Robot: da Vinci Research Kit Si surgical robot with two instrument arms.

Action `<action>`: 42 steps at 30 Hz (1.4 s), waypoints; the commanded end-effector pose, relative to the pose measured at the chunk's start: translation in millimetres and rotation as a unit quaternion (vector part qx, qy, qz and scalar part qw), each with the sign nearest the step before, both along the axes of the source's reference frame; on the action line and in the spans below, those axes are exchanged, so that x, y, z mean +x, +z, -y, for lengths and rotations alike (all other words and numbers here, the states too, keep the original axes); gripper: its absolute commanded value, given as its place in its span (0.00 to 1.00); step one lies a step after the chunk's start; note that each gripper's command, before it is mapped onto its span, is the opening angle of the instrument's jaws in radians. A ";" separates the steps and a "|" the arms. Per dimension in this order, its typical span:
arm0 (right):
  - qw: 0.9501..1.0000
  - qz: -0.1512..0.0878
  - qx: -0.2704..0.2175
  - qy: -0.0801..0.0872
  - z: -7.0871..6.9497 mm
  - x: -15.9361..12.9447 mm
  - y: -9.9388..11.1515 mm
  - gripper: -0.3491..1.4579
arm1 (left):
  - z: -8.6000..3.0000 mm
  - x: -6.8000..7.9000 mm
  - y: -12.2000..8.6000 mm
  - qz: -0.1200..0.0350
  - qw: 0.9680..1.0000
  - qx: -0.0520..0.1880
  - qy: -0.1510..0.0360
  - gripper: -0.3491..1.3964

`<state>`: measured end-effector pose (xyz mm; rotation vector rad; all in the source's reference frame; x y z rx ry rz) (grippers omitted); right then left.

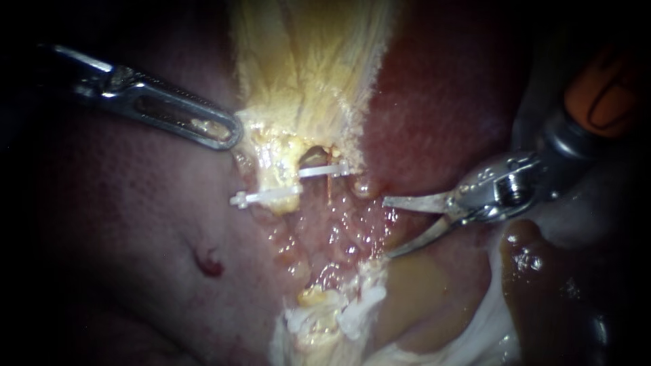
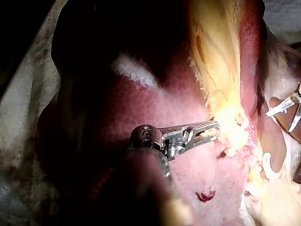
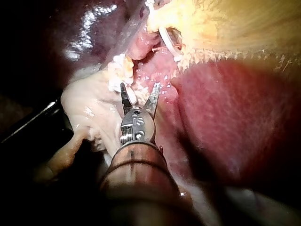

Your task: Go back from the cut right tube

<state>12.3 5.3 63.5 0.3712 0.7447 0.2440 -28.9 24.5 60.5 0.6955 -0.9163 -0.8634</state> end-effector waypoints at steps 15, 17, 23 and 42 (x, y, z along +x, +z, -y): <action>1.000 0.009 -0.003 0.000 -0.9 -1.5 -1.1 0.98 | 0.3 -1.3 1.5 -0.002 1.000 -0.006 -0.002 0.00; 1.000 0.009 -0.003 0.000 -0.9 -1.6 -1.1 0.98 | 0.5 -1.8 2.1 -0.002 1.000 -0.003 -0.001 0.00; 1.000 0.008 -0.003 0.000 -0.8 -1.7 -1.1 0.98 | 1.0 -4.4 5.0 0.001 1.000 0.000 0.005 0.00; 1.000 0.008 -0.002 -0.001 -0.8 -1.8 -1.2 0.99 | 1.7 -7.6 7.5 0.004 1.000 -0.001 0.016 0.00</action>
